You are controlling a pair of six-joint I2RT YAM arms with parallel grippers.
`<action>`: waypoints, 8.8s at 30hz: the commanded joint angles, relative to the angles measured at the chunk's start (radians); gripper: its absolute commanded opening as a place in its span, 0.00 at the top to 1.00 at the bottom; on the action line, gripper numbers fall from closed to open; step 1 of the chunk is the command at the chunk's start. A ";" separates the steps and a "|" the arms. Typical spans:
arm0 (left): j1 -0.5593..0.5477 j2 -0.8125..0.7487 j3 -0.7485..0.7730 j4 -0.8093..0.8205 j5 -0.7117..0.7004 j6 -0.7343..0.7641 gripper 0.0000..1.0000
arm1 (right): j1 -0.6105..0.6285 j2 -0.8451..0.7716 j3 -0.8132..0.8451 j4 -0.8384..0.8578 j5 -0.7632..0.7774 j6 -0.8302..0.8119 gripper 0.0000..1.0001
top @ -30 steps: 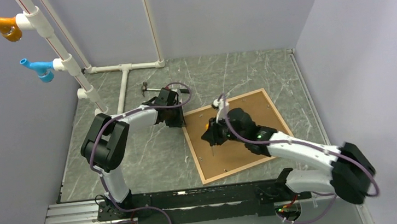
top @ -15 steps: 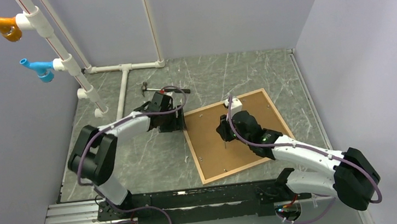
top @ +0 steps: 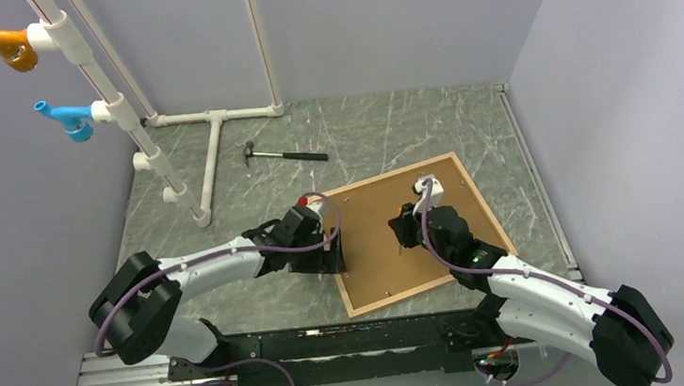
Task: Take the photo out of the frame
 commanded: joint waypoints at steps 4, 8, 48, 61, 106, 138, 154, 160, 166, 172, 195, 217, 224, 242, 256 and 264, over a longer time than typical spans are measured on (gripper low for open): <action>-0.148 -0.047 -0.008 0.006 -0.137 -0.137 0.12 | -0.028 0.004 -0.010 0.100 -0.051 0.012 1.00; -0.175 -0.003 -0.015 0.021 -0.137 -0.148 0.17 | -0.028 0.025 -0.002 0.095 -0.076 0.013 1.00; 0.083 0.416 0.372 -0.169 -0.166 0.209 1.00 | -0.035 0.030 0.168 -0.232 -0.052 0.137 1.00; 0.123 0.183 0.368 -0.288 -0.201 0.152 0.52 | -0.057 0.250 0.210 -0.045 -0.236 0.098 1.00; -0.089 0.026 -0.087 -0.021 -0.234 -1.327 0.44 | -0.057 -0.001 -0.043 0.222 -0.293 0.050 1.00; 0.067 0.156 -0.029 -0.048 -0.323 -0.911 1.00 | -0.056 0.099 -0.024 0.245 -0.302 0.024 1.00; 0.287 0.200 0.108 -0.024 -0.265 -0.292 1.00 | -0.054 0.408 0.226 0.245 -0.385 0.029 1.00; 0.354 0.231 0.118 0.086 -0.123 -0.117 1.00 | -0.024 0.637 0.414 0.283 -0.407 0.039 1.00; 0.409 0.279 0.120 0.167 0.019 -0.076 1.00 | -0.010 0.801 0.578 0.291 -0.414 0.044 1.00; 0.443 0.303 0.098 0.244 0.123 -0.112 1.00 | -0.006 0.924 0.693 0.285 -0.440 0.055 1.00; 0.462 0.306 0.020 0.333 0.175 -0.159 1.00 | -0.005 1.144 0.869 0.312 -0.481 0.081 1.00; 0.469 0.318 0.015 0.350 0.179 -0.168 1.00 | -0.003 1.176 0.875 0.300 -0.528 0.085 1.00; 0.474 0.316 0.011 0.350 0.179 -0.165 1.00 | -0.004 1.139 0.810 0.281 -0.514 0.053 1.00; 0.482 0.317 0.014 0.347 0.182 -0.162 1.00 | -0.003 1.068 0.773 0.128 -0.438 -0.068 1.00; 0.482 0.325 0.010 0.433 0.230 -0.196 1.00 | -0.007 0.843 0.704 0.032 -0.333 -0.053 1.00; 0.482 0.286 0.021 0.506 0.273 -0.170 0.62 | -0.052 0.660 0.581 -0.015 -0.369 0.012 1.00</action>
